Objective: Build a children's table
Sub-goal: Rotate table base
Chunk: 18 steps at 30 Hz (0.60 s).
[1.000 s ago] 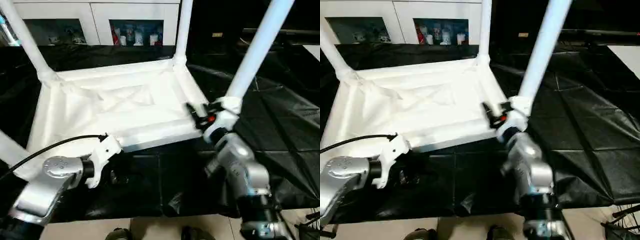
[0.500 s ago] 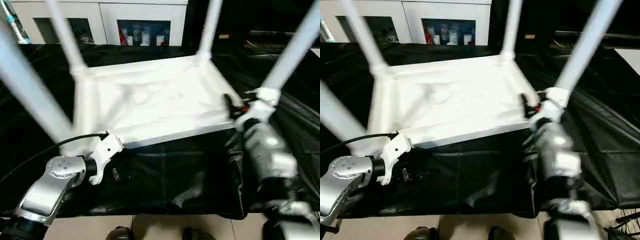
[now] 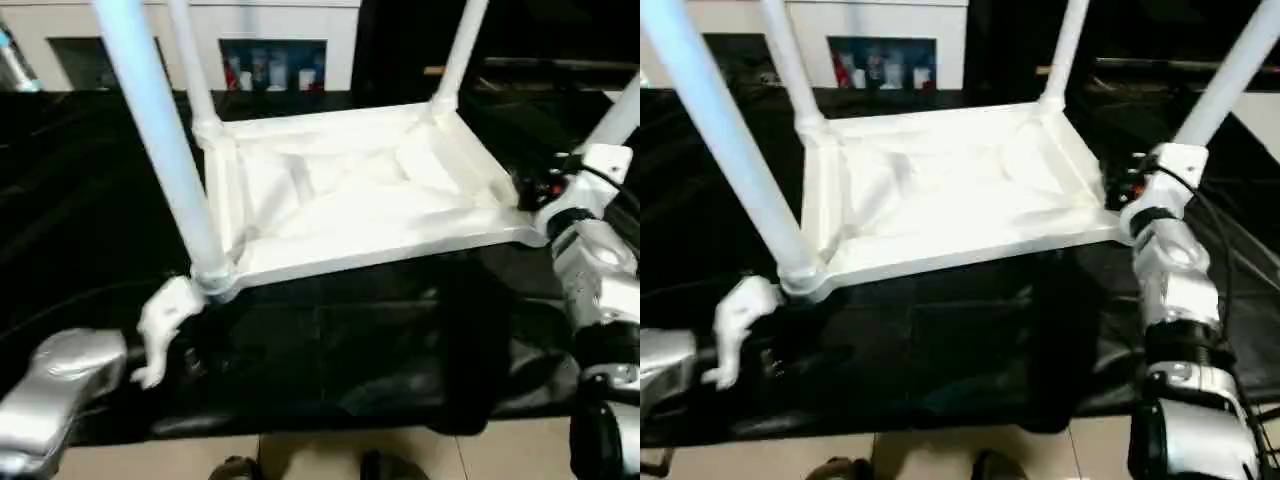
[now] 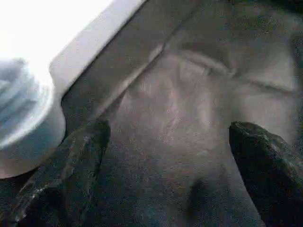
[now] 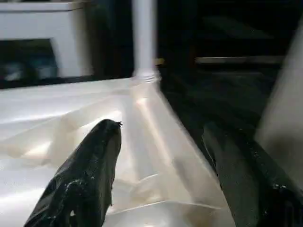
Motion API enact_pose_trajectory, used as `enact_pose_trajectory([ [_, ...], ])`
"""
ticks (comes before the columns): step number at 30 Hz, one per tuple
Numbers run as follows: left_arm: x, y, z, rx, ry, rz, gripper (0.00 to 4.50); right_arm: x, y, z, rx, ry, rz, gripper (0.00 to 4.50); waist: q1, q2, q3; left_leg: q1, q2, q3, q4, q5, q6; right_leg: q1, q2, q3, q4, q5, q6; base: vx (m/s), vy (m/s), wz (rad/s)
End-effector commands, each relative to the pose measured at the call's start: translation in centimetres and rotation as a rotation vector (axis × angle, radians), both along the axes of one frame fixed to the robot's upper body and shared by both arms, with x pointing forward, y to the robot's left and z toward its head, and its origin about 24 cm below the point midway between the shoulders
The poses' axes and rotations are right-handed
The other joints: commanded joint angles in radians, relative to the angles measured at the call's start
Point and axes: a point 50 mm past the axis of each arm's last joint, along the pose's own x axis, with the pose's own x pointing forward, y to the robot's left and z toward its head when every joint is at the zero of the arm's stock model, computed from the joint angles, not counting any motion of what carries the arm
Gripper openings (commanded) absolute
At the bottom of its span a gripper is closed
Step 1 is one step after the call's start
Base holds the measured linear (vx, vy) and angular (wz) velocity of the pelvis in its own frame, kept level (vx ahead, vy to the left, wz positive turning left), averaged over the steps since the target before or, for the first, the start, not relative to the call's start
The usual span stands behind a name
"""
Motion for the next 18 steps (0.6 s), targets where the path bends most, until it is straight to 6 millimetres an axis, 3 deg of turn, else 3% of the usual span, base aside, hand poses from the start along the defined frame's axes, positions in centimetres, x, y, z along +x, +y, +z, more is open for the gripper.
enact_pose_trajectory([
  [1, 0.1, 1.6, 1.3, -0.036, -0.027, 0.045, 4.48, -0.3, 1.6, -0.6, -0.038, 0.01, 0.098, 3.1, 0.001, 0.004, -0.072, 0.018, 0.01, -0.001, -0.069, -0.257, 0.067, 0.052, -0.009, 0.012, -0.061, -0.286, -0.189, 0.0, 0.0, 0.0],
  [2, 0.0, 2.9, 2.0, -0.061, -0.035, 0.082, 4.48, -0.7, 2.6, -1.1, -0.045, 0.016, 0.146, 3.1, 0.003, 0.006, -0.069, 0.021, 0.008, 0.0, -0.071, -0.279, 0.055, 0.049, -0.006, 0.012, -0.064, -0.307, -0.184, 0.0, 0.0, 0.0],
  [3, 0.0, 2.9, 2.0, -0.061, -0.035, 0.082, 4.48, -0.7, 2.6, -1.1, -0.045, 0.016, 0.146, 3.1, 0.003, 0.006, -0.07, 0.023, 0.01, -0.001, -0.072, -0.283, 0.051, 0.049, -0.007, 0.012, -0.062, -0.308, -0.182, 0.0, 0.0, 0.0],
  [4, 0.1, 4.6, 3.1, -0.114, -0.048, 0.133, 4.48, -1.5, 3.4, -2.3, -0.049, 0.043, 0.144, 3.1, 0.002, 0.007, -0.07, 0.023, 0.011, -0.003, -0.074, -0.286, 0.048, 0.049, -0.007, 0.012, -0.062, -0.308, -0.182, 0.0, 0.0, 0.0],
  [5, 0.1, 5.3, 3.6, -0.141, -0.055, 0.151, 4.48, -1.9, 3.7, -2.8, -0.049, 0.052, 0.131, 3.1, 0.008, 0.007, -0.07, 0.028, 0.007, 0.002, -0.073, -0.277, 0.039, 0.044, -0.005, 0.015, -0.062, -0.301, -0.175, 0.0, 0.0, 0.0],
  [8, 0.4, 6.7, 4.8, -0.218, -0.085, 0.182, 4.48, -3.1, 3.8, -4.2, -0.001, 0.067, 0.028, 3.1, 0.006, 0.012, -0.07, 0.032, 0.011, -0.003, -0.08, -0.299, 0.019, 0.044, -0.002, 0.014, -0.059, -0.283, -0.184, 0.0, 0.0, 0.0],
  [12, 1.4, 6.7, 6.0, -0.34, -0.137, 0.182, 4.48, -5.0, 3.2, -6.0, 0.07, 0.086, -0.137, 3.1, 0.013, 0.02, -0.07, 0.034, 0.011, -0.005, -0.085, -0.334, -0.015, 0.043, -0.006, 0.016, -0.057, -0.286, -0.17, 0.0, 0.0, 0.0],
  [16, 1.7, 6.5, 6.1, -0.363, -0.149, 0.178, 4.48, -5.6, 3.1, -6.4, 0.067, 0.091, -0.166, 3.1, 0.007, 0.015, -0.068, 0.03, 0.009, -0.005, -0.085, -0.346, -0.02, 0.047, -0.008, 0.016, -0.059, -0.289, -0.156, 0.0, 0.0, 0.0],
  [18, 2.6, 5.6, 6.1, -0.393, -0.172, 0.16, 4.48, -7.0, 2.7, -7.1, 0.065, 0.105, -0.251, 3.1, 0.005, 0.014, -0.067, 0.03, 0.008, -0.004, -0.085, -0.339, -0.021, 0.046, -0.008, 0.019, -0.065, -0.313, -0.137, 0.0, 0.0, 0.0],
])
